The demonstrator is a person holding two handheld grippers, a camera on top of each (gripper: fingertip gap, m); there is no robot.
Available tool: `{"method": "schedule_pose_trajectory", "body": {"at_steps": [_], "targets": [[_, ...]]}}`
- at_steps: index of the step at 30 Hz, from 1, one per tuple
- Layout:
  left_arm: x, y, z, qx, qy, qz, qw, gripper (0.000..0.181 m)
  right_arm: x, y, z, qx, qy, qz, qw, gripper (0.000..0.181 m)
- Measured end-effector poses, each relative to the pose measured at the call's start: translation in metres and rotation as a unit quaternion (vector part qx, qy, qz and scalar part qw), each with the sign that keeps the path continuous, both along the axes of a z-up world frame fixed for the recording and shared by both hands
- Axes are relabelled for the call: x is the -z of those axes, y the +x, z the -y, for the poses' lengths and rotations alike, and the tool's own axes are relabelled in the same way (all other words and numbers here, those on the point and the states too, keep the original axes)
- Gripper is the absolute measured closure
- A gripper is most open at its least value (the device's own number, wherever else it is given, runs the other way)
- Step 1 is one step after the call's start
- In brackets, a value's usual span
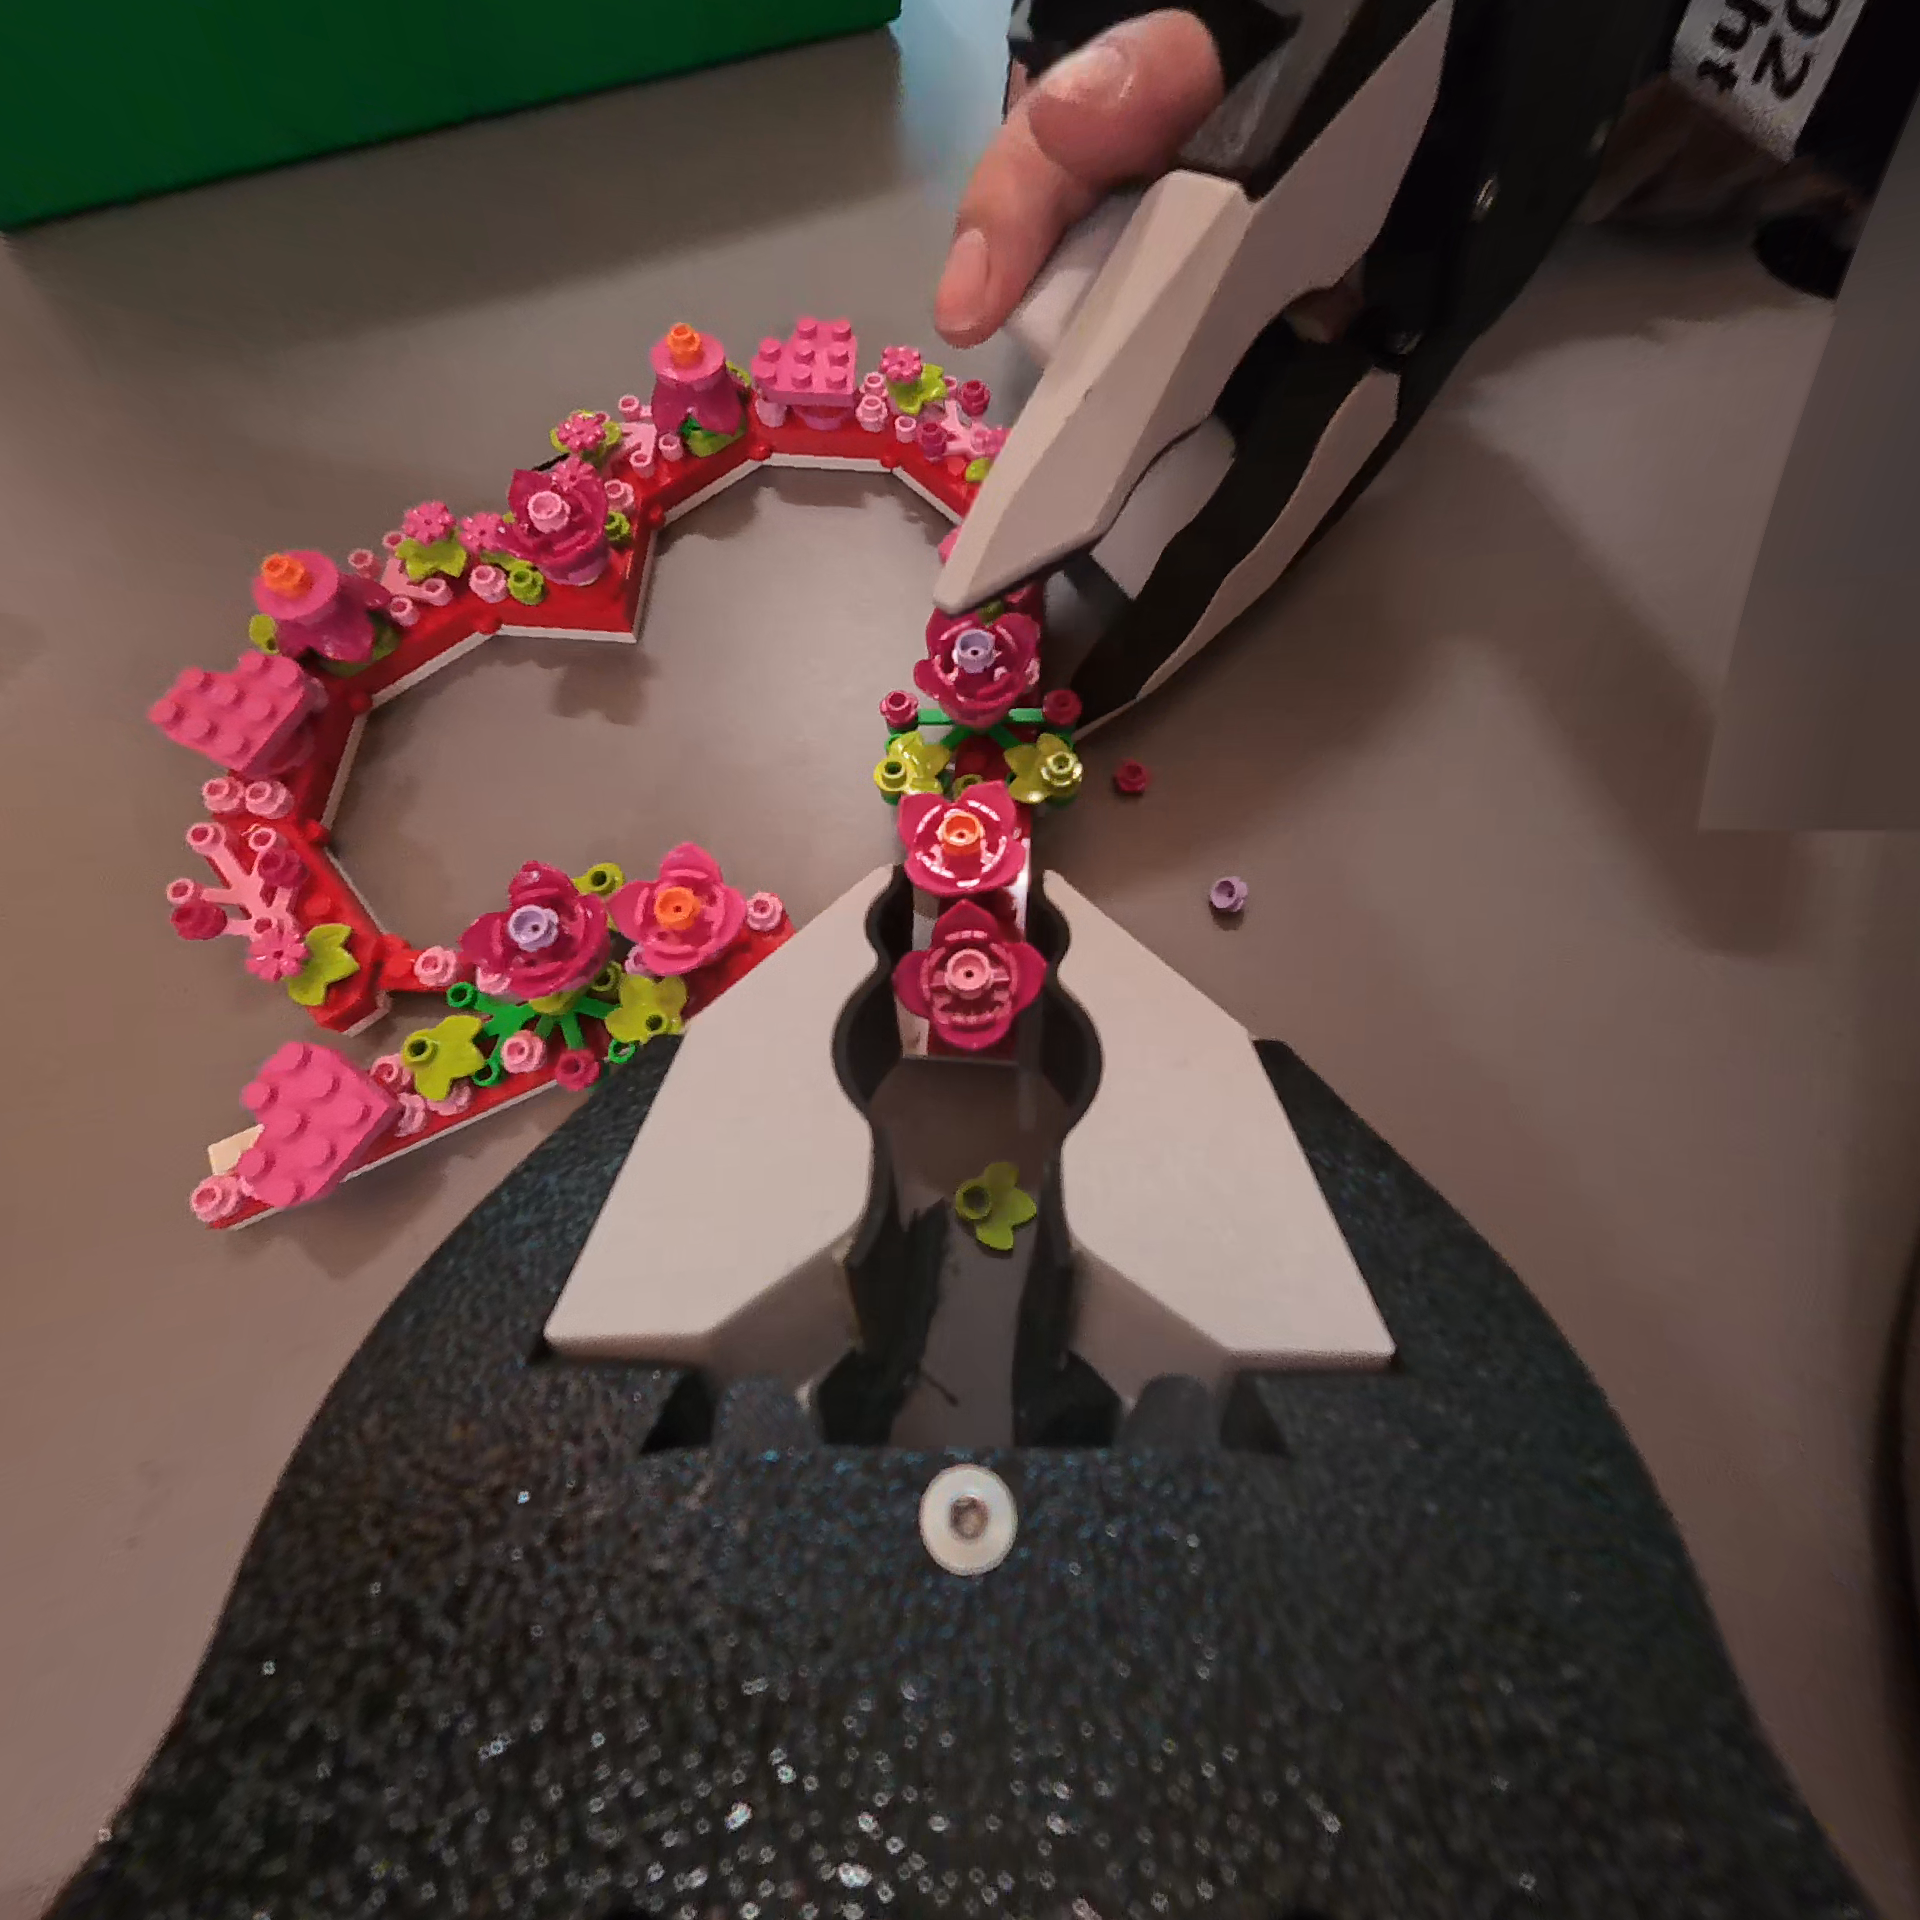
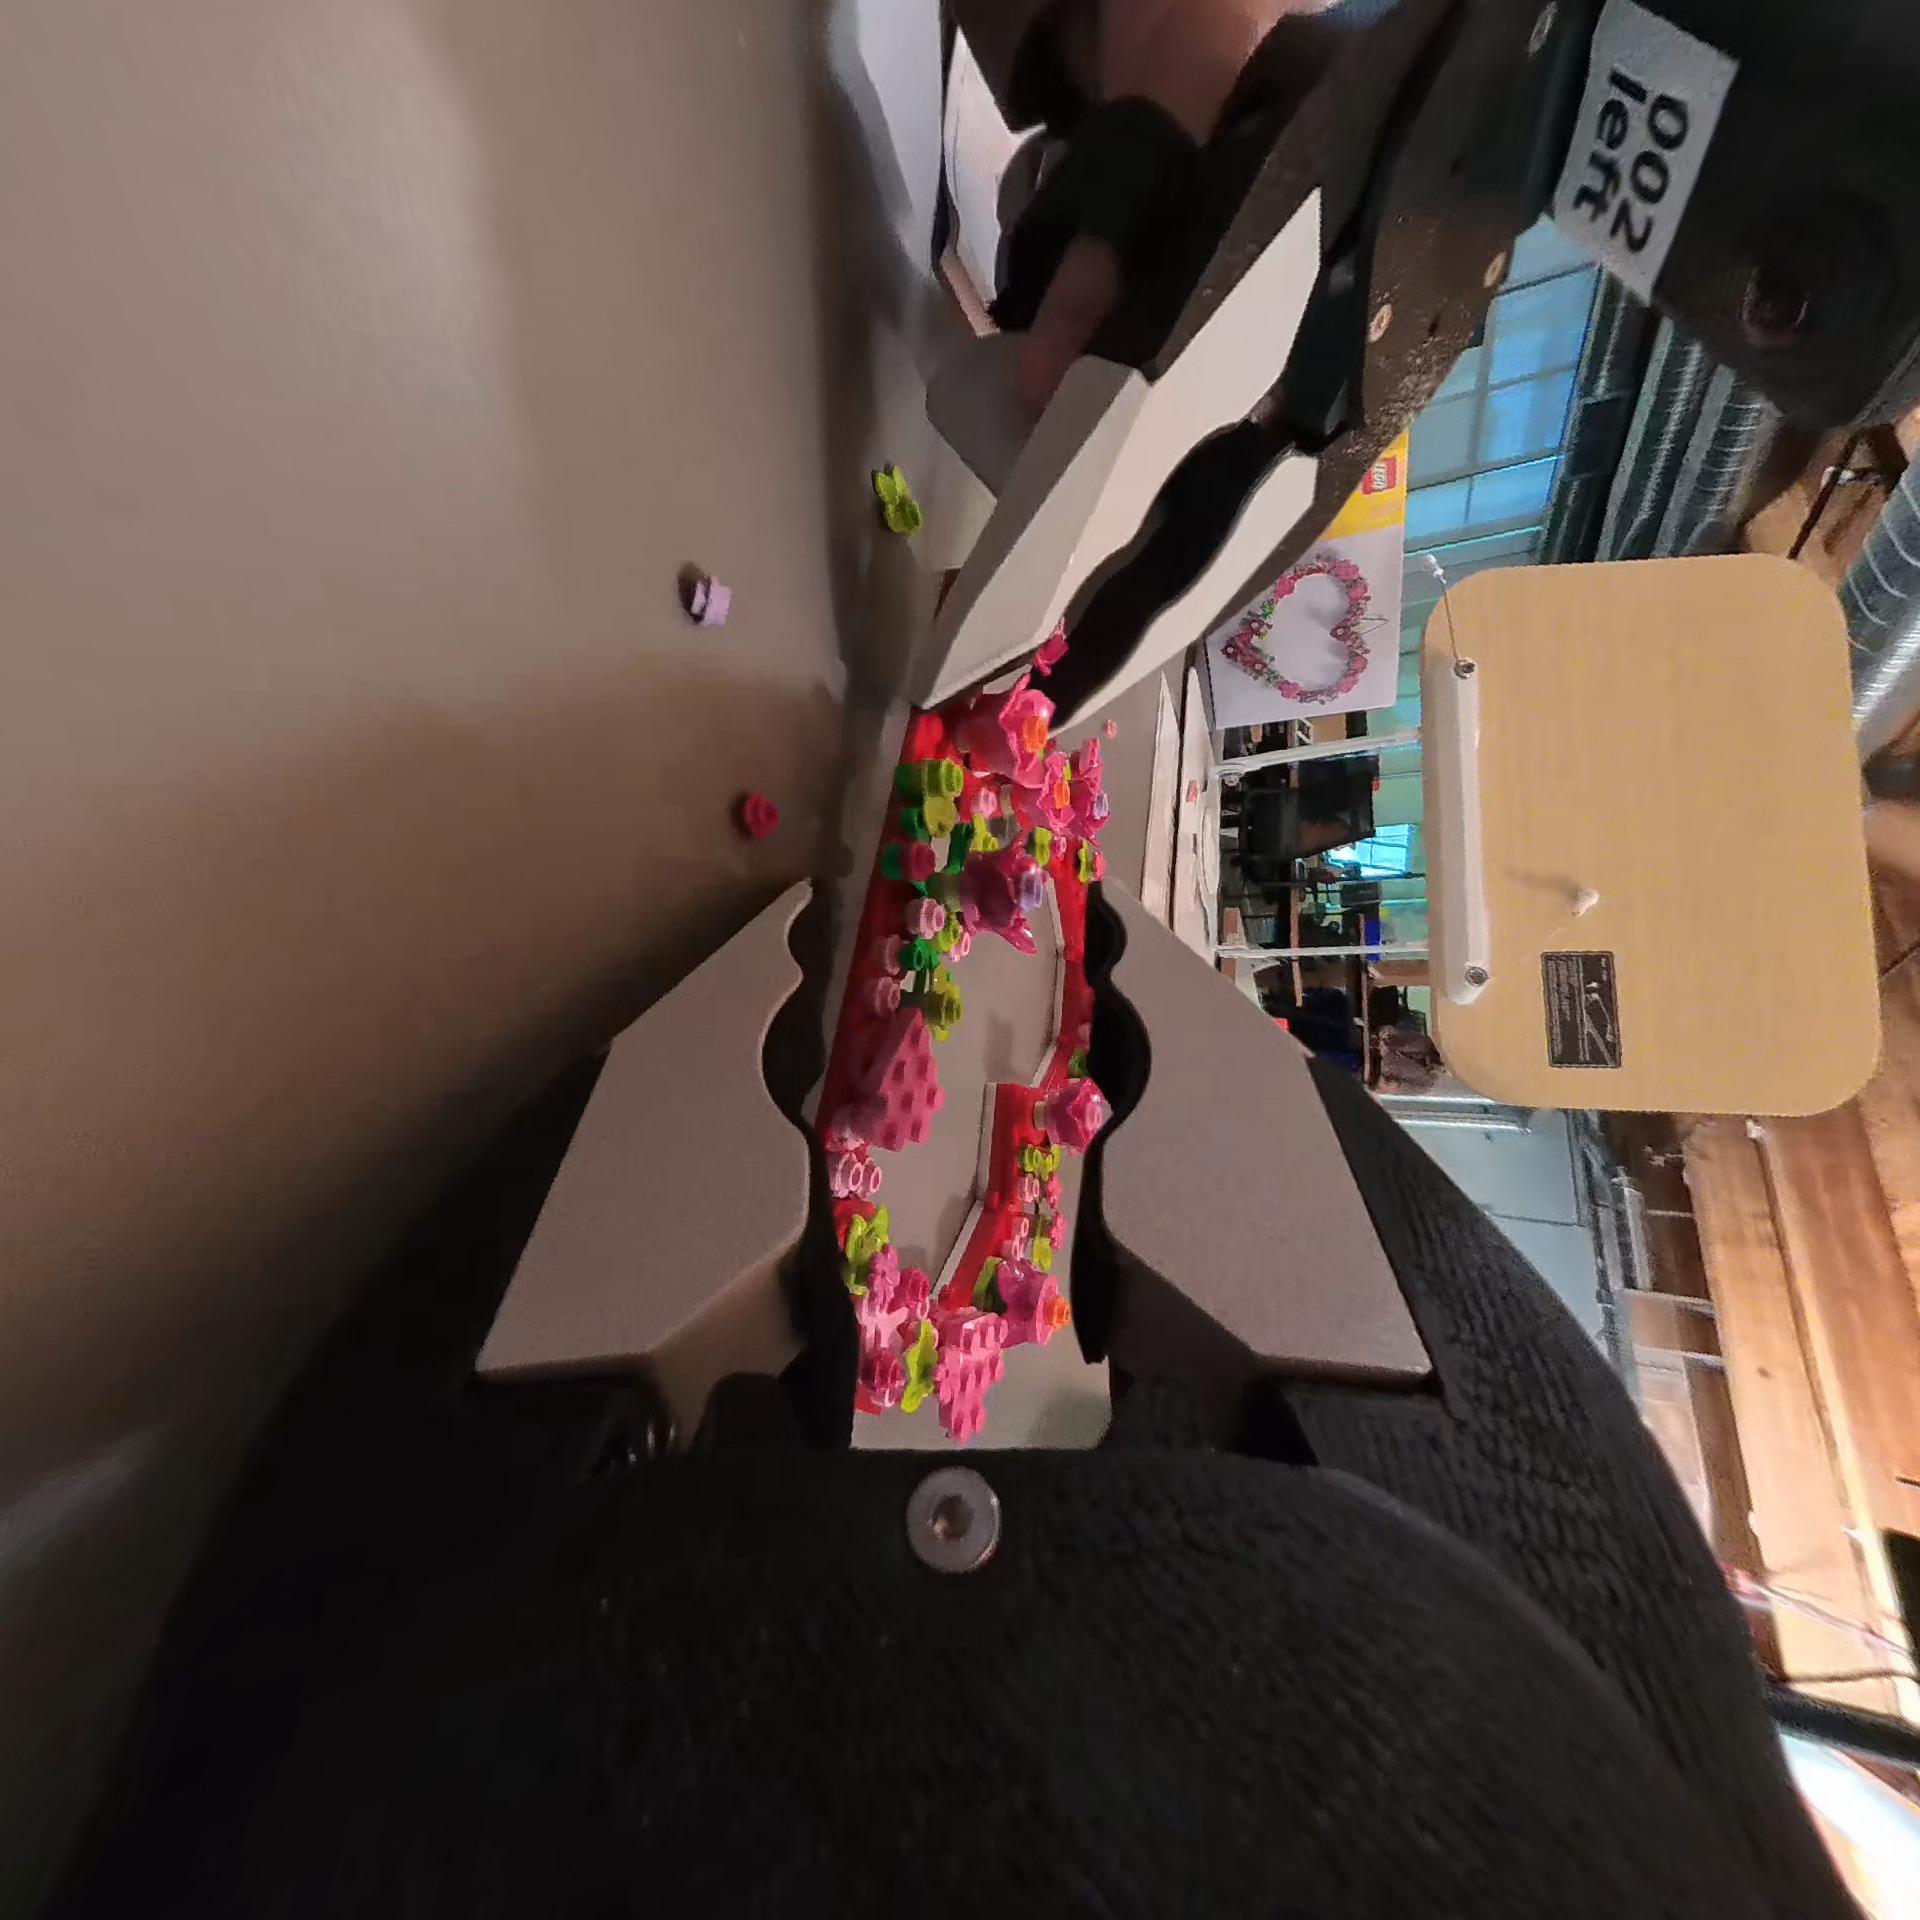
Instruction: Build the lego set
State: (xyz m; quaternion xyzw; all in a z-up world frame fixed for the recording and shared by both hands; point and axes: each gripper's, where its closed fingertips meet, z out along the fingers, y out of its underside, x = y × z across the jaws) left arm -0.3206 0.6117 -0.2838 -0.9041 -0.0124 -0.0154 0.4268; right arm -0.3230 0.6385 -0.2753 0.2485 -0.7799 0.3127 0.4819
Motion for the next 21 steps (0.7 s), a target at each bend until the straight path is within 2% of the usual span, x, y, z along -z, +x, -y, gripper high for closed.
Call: {"method": "schedule_pose_trajectory", "body": {"at_steps": [3,21], "targets": [[-0.002,-0.001,0.0,-0.005,0.004,-0.001,1.0,0.161,0.002,-0.003,-0.001,0.01,0.004,-0.007,1.0,0.138],[-0.01,-0.005,-0.012,-0.02,0.02,0.011,1.0,0.161,0.0,-0.013,0.001,0.063,0.035,-0.062,0.995,0.138]]}}
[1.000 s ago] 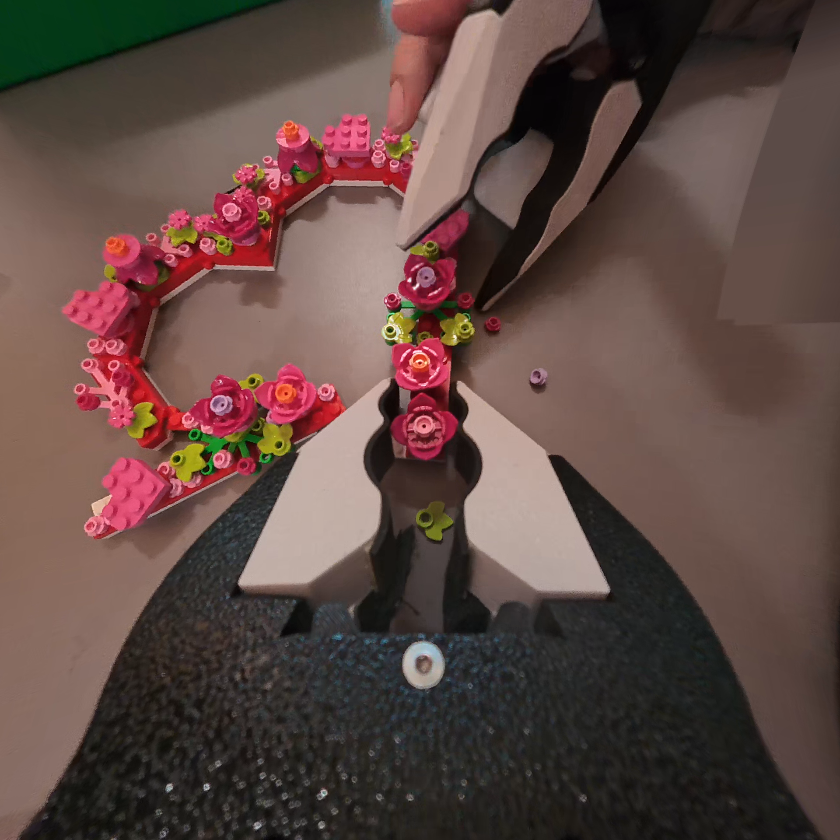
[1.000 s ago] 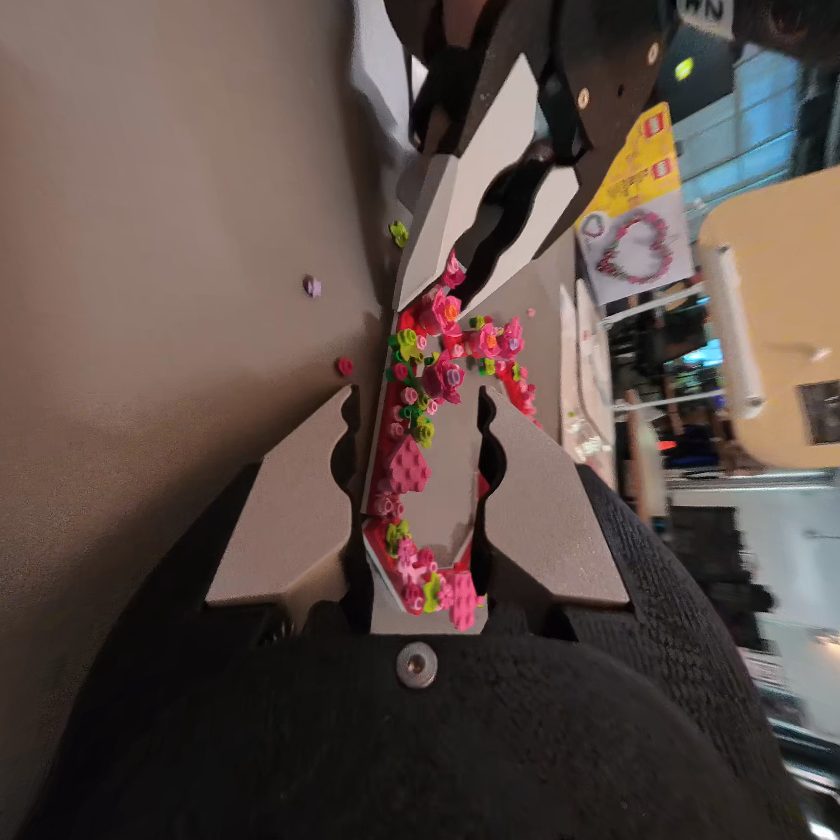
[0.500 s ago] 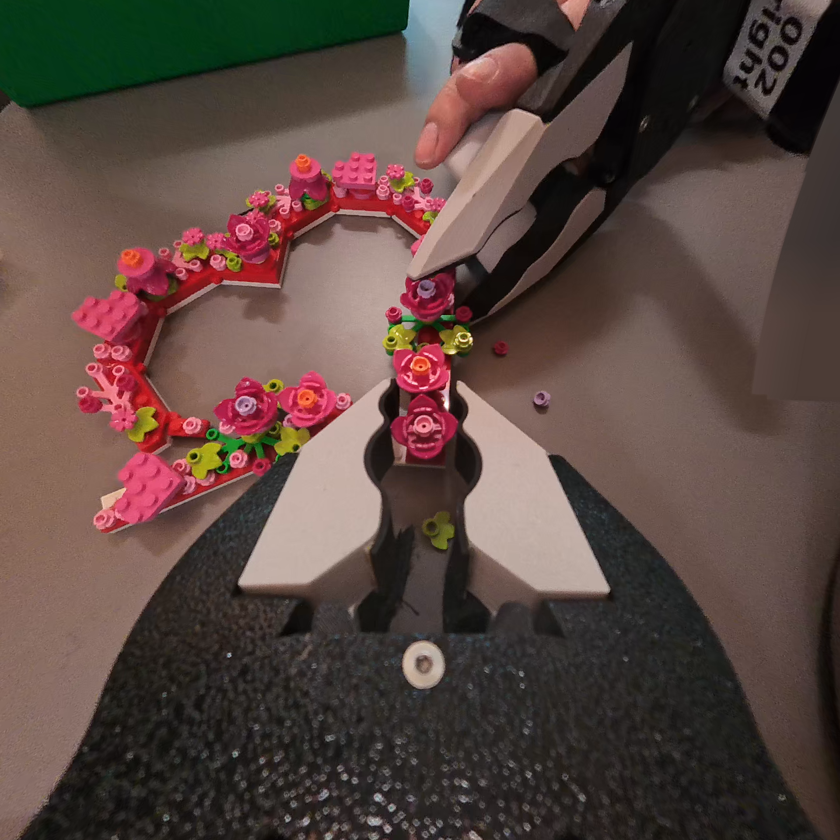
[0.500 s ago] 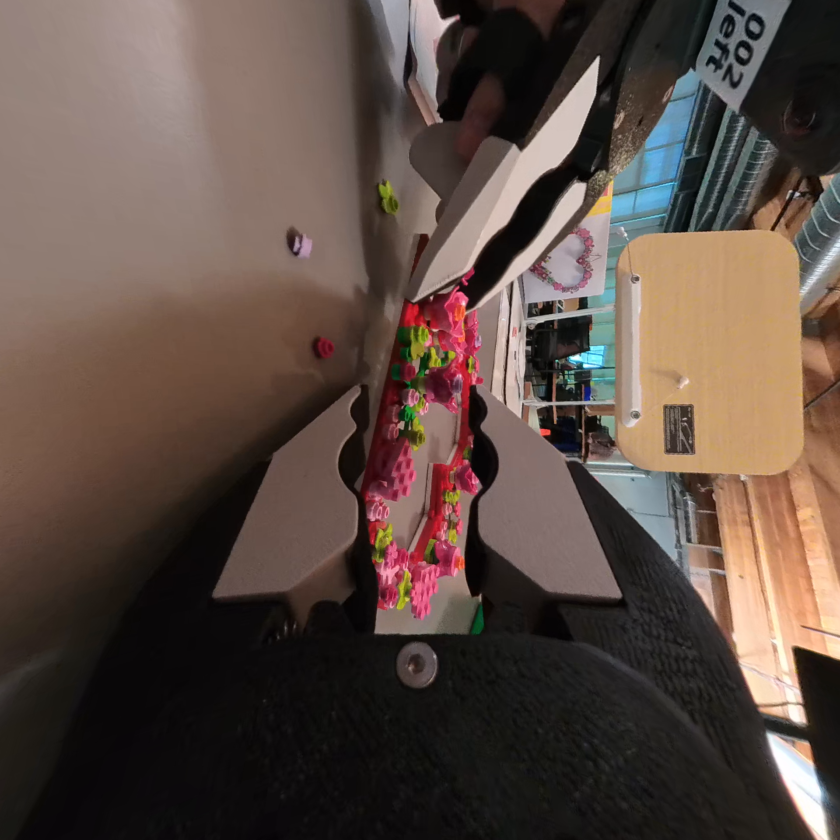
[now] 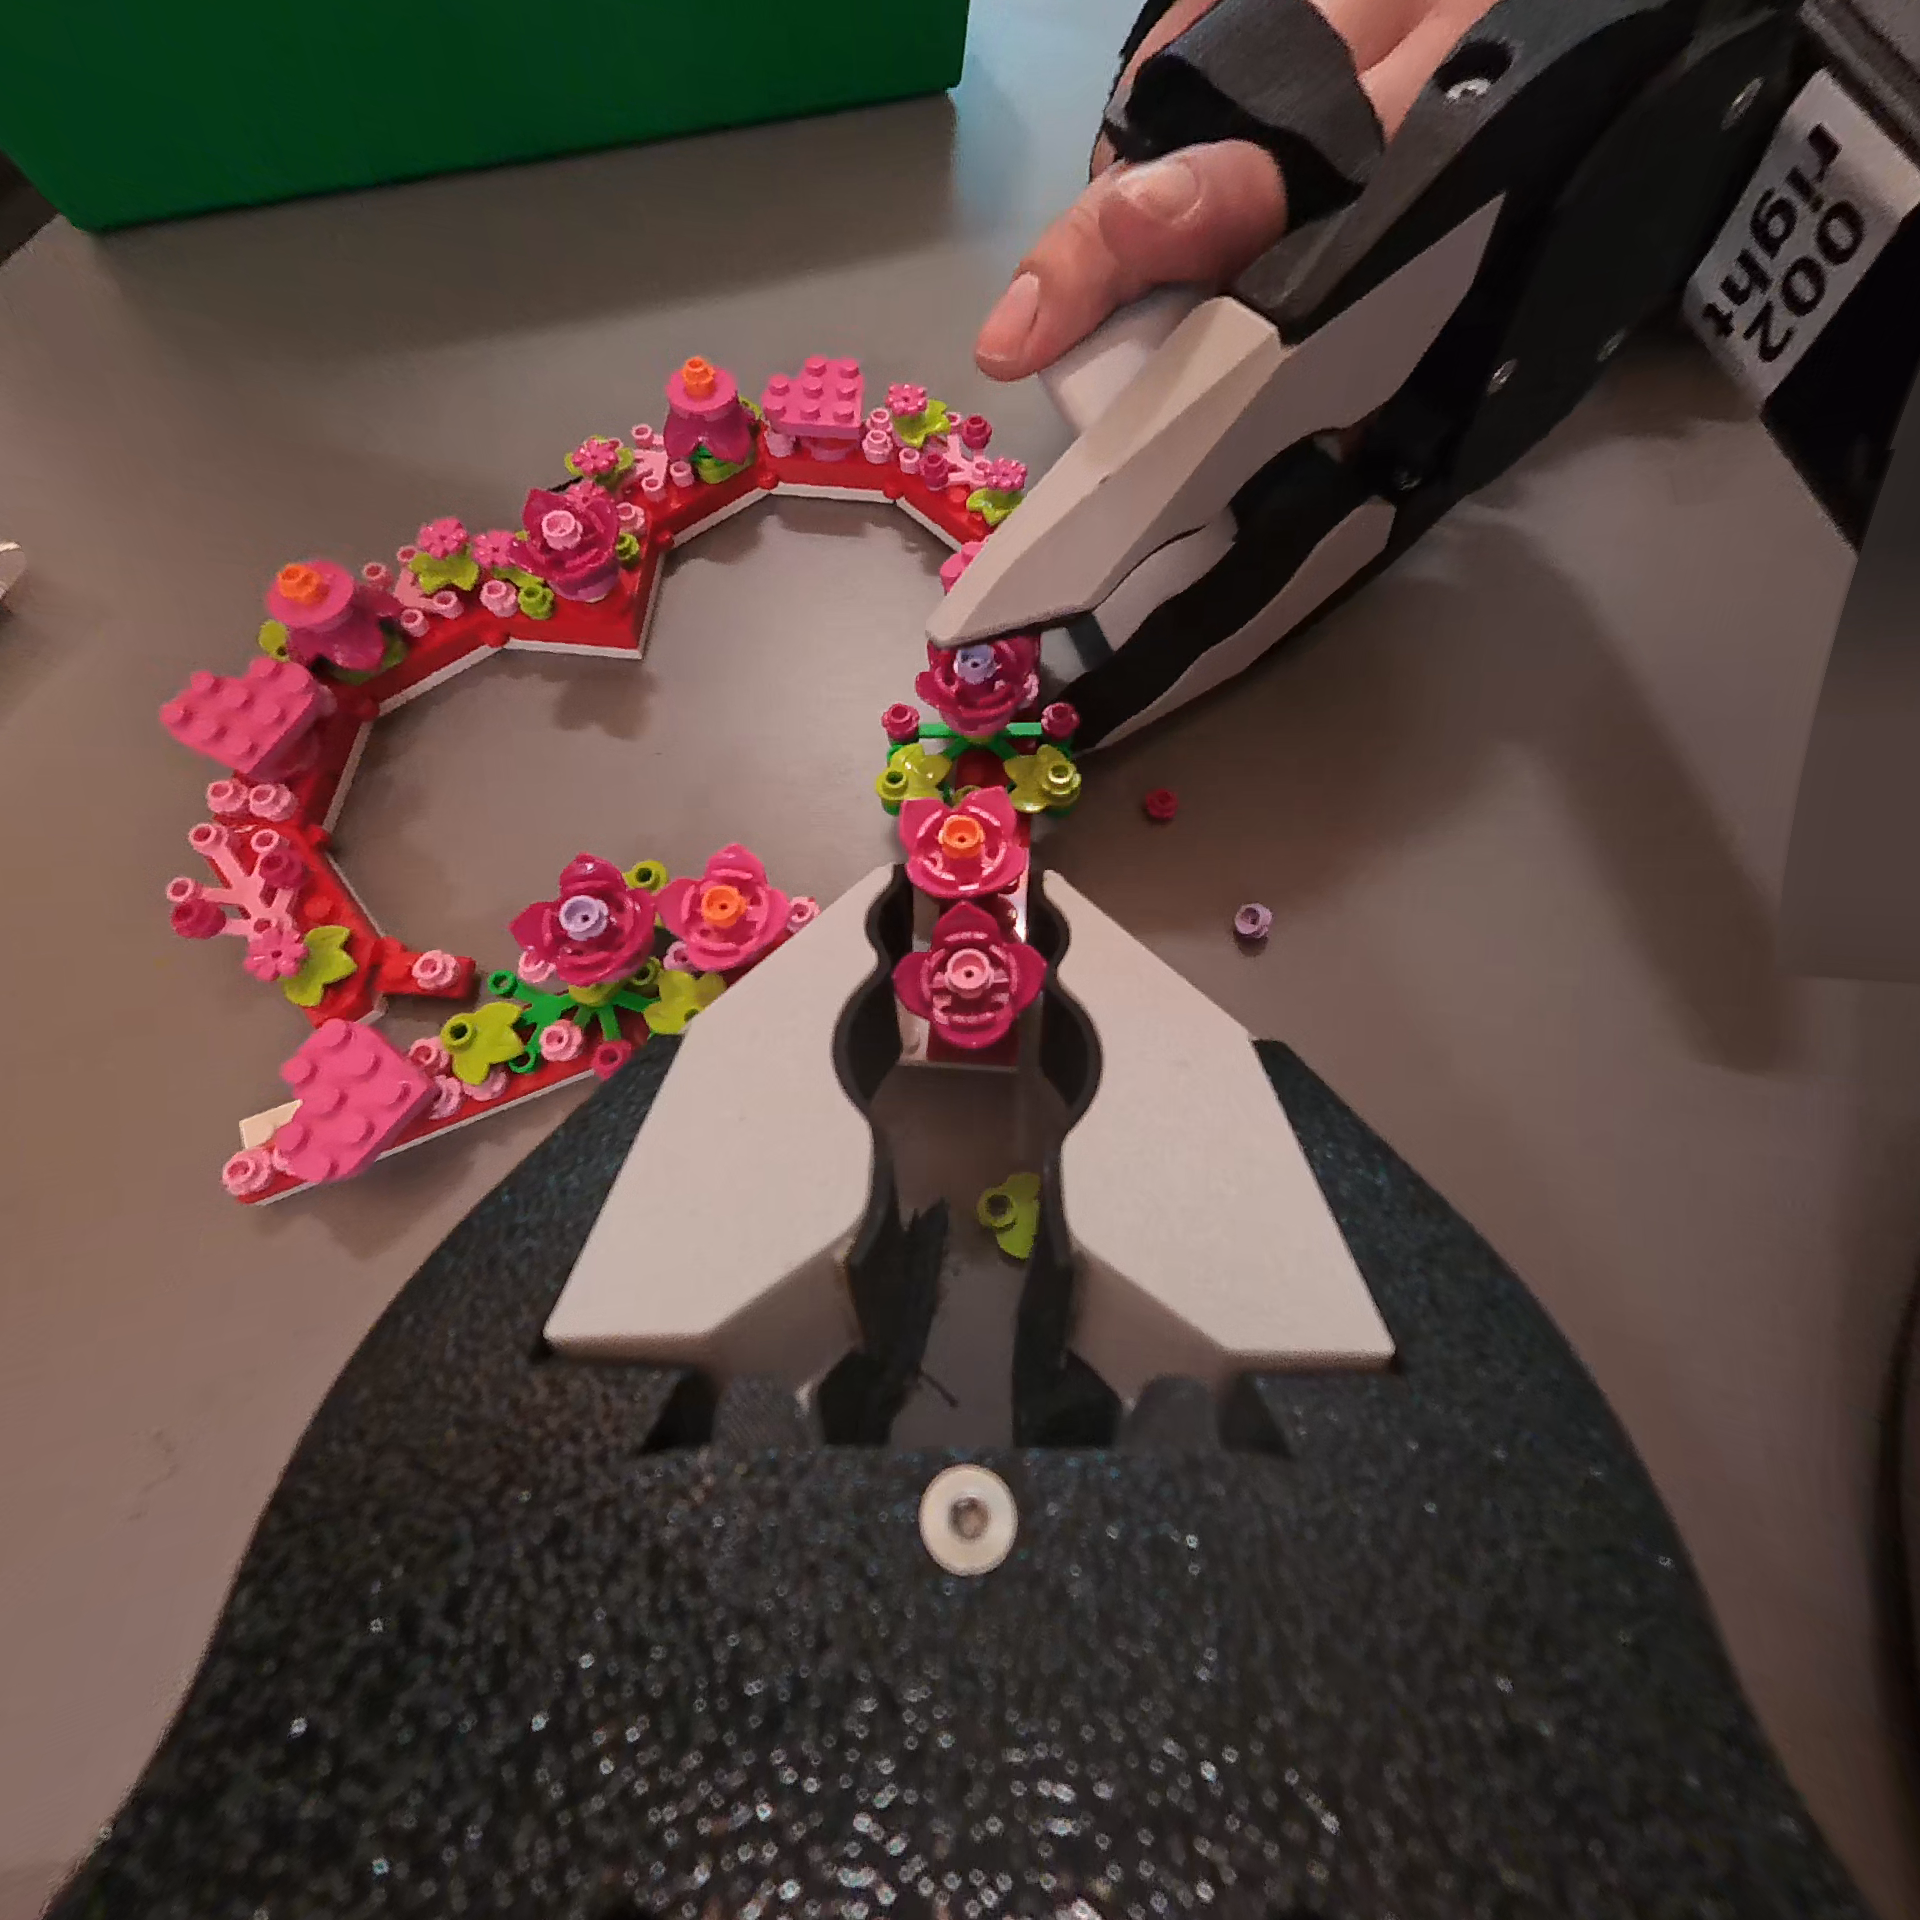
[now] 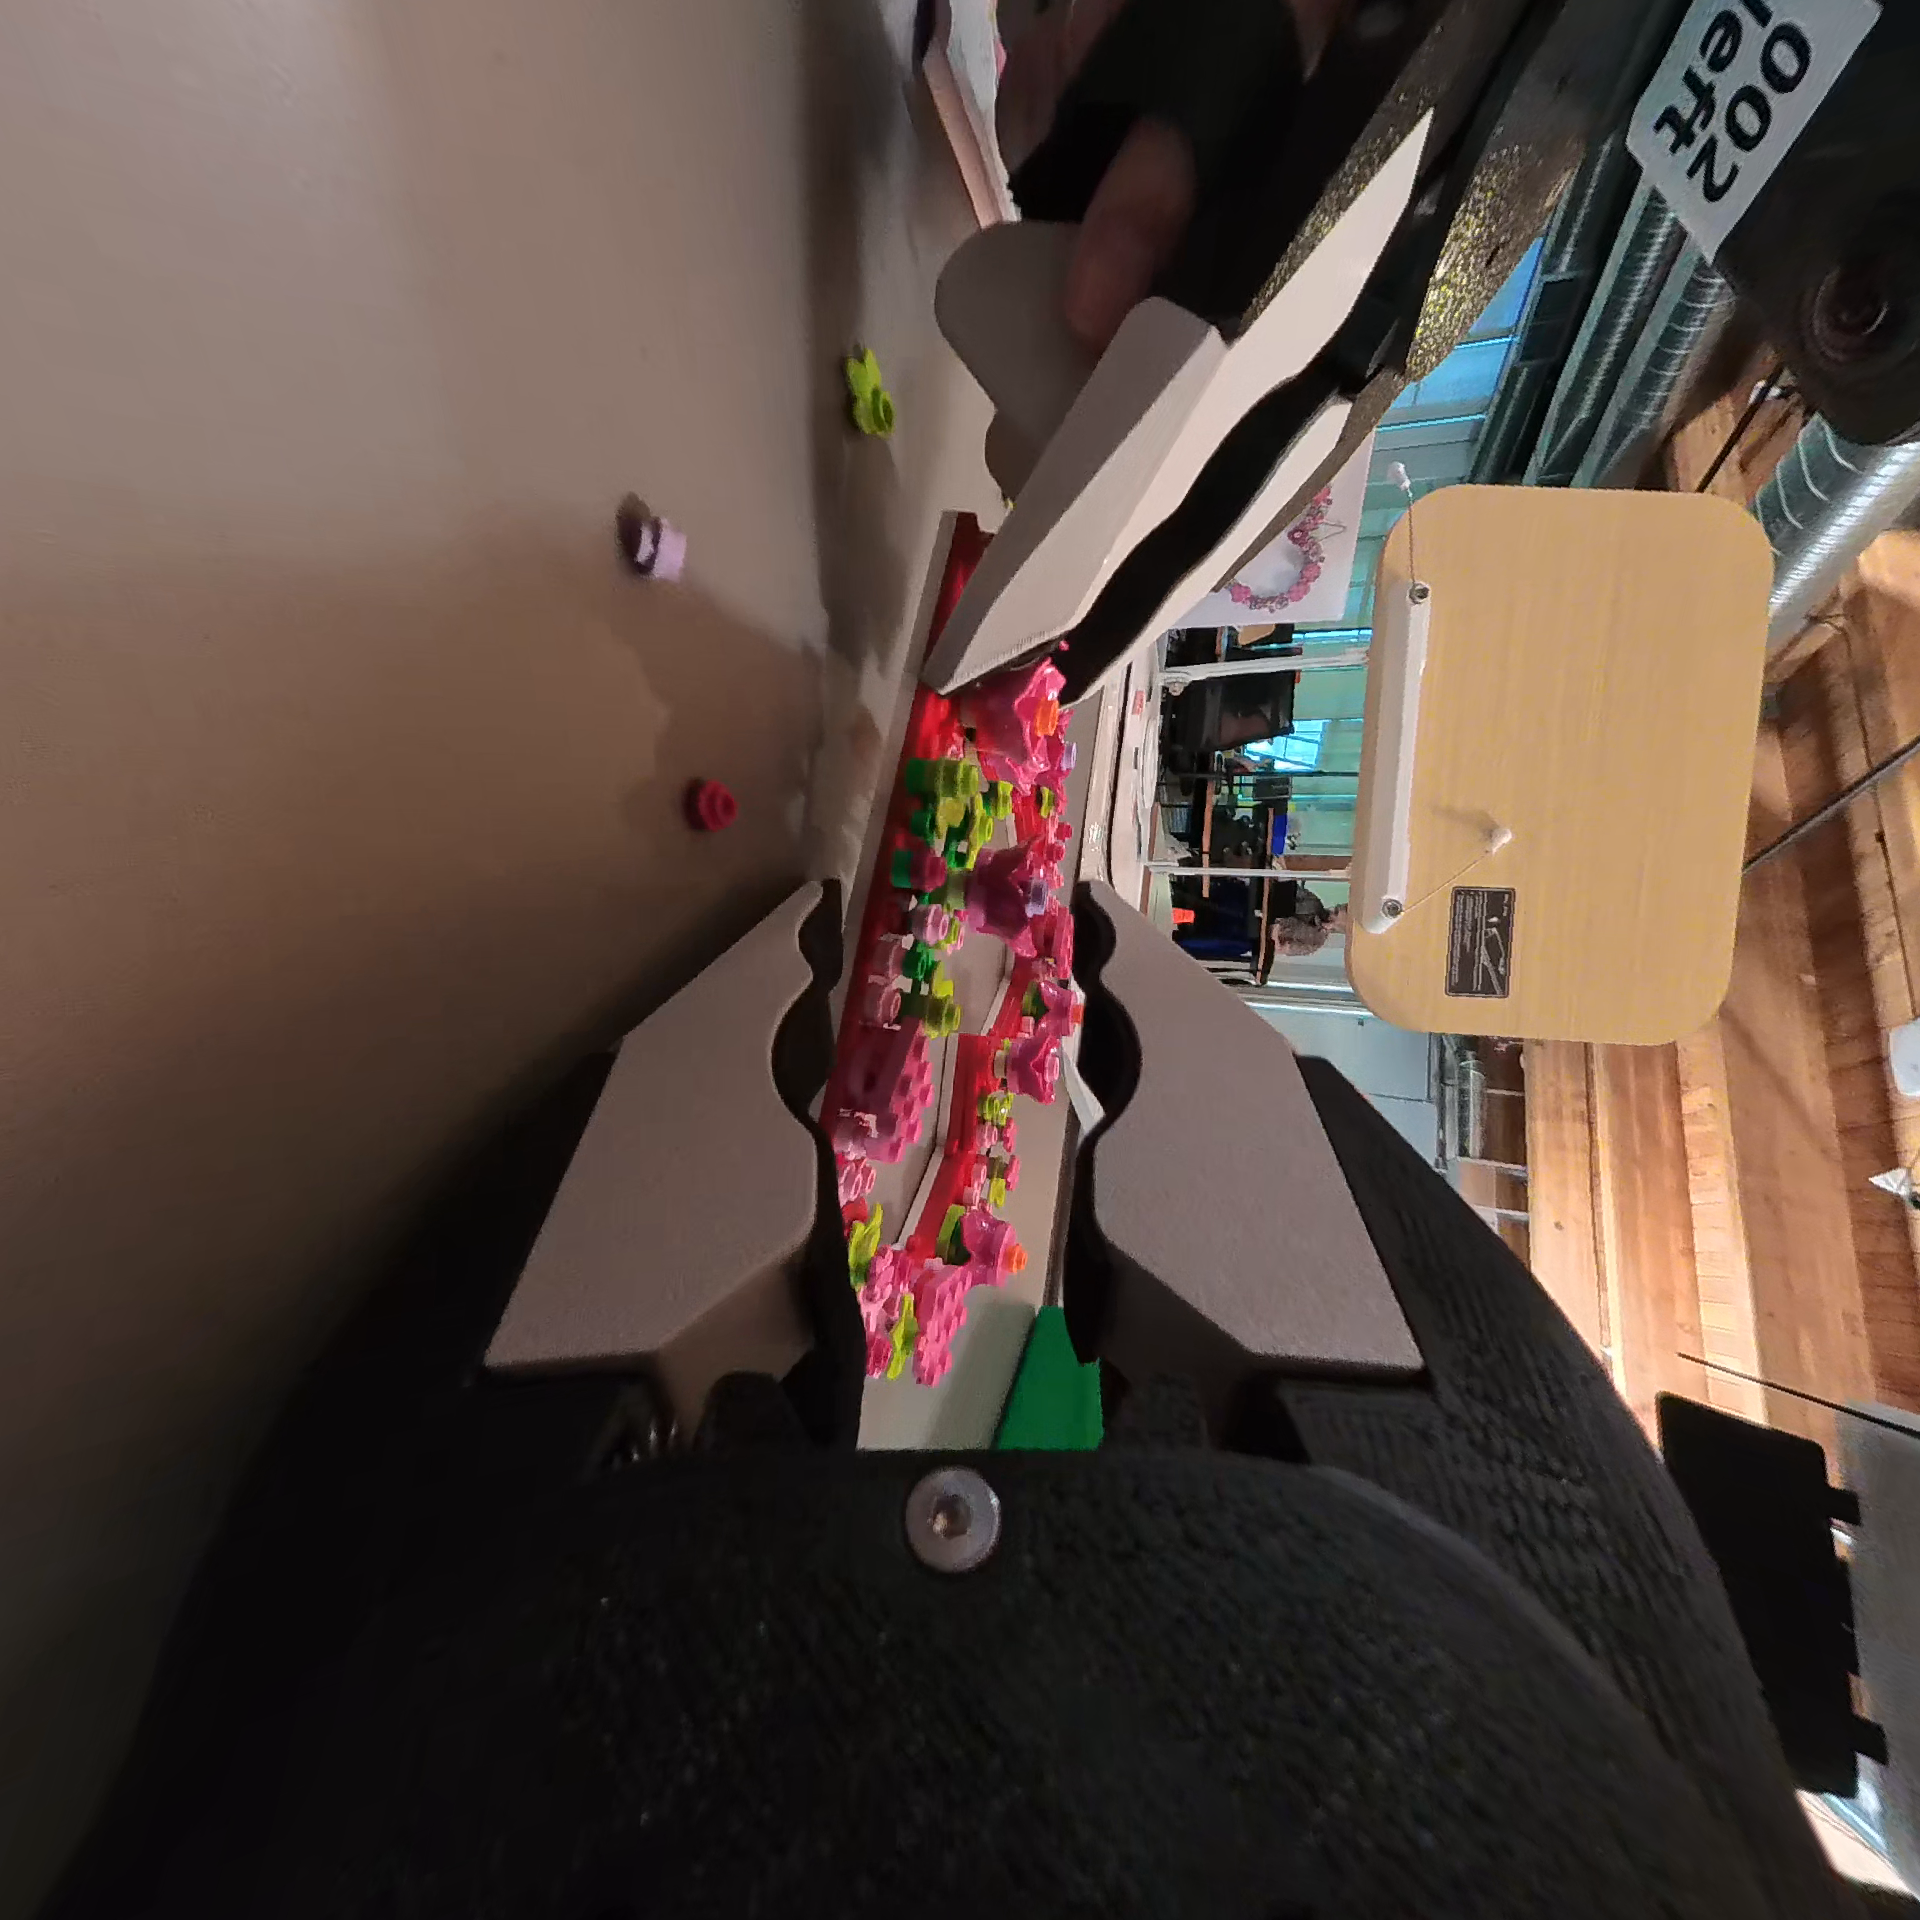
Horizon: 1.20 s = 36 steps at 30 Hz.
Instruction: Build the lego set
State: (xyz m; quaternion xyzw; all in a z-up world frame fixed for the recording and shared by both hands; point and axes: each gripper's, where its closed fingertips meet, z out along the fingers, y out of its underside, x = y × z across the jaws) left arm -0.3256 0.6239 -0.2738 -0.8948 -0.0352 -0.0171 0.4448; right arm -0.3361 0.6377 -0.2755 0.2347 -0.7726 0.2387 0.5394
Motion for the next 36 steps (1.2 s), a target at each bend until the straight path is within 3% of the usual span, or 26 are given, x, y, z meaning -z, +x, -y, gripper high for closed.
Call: {"method": "schedule_pose_trajectory", "body": {"at_steps": [9,18,24,36], "targets": [[-0.013,-0.006,-0.008,-0.016,0.024,0.024,0.999,0.161,-0.008,-0.001,-0.001,0.004,-0.03,0.014,0.999,0.12],[-0.013,-0.007,-0.009,-0.021,0.026,0.025,0.999,0.161,-0.005,-0.009,0.003,0.032,-0.019,-0.041,0.998,0.133],[-0.012,-0.006,-0.009,-0.021,0.026,0.027,0.999,0.161,0.0,-0.009,0.003,0.034,-0.014,-0.033,0.999,0.144],[-0.01,-0.006,-0.009,-0.02,0.023,0.024,0.999,0.161,0.001,-0.01,0.003,0.039,-0.021,-0.02,0.999,0.146]]}}
